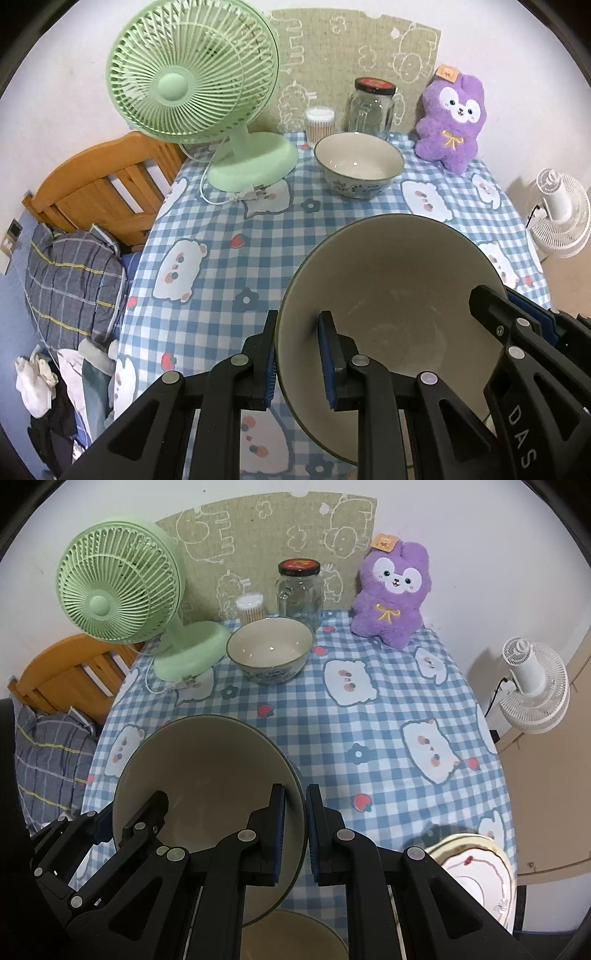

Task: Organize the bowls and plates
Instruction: 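Lift the plain beige bowl with both tools and carry it toward the plate stack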

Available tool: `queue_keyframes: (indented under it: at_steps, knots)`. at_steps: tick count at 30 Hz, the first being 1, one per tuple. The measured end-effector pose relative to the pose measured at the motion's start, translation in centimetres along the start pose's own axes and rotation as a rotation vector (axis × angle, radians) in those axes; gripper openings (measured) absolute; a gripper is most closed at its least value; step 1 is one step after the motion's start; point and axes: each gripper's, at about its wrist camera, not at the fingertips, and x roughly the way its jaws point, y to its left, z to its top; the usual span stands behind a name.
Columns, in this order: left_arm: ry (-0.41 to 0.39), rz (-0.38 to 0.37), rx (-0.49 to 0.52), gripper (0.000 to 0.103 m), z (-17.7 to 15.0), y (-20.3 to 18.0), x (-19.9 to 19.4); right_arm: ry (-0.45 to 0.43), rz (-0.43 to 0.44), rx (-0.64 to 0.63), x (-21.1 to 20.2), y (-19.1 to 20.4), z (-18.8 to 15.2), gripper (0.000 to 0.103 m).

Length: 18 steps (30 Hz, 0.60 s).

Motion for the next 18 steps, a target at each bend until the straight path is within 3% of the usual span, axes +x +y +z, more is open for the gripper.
queue_keyframes:
  at_steps: [18]
  knots:
    - [0.006, 0.024, -0.054, 0.018, -4.5, -2.5, -4.8, 0.009, 0.023, -0.065, -4.2, -2.7, -4.2, 0.014]
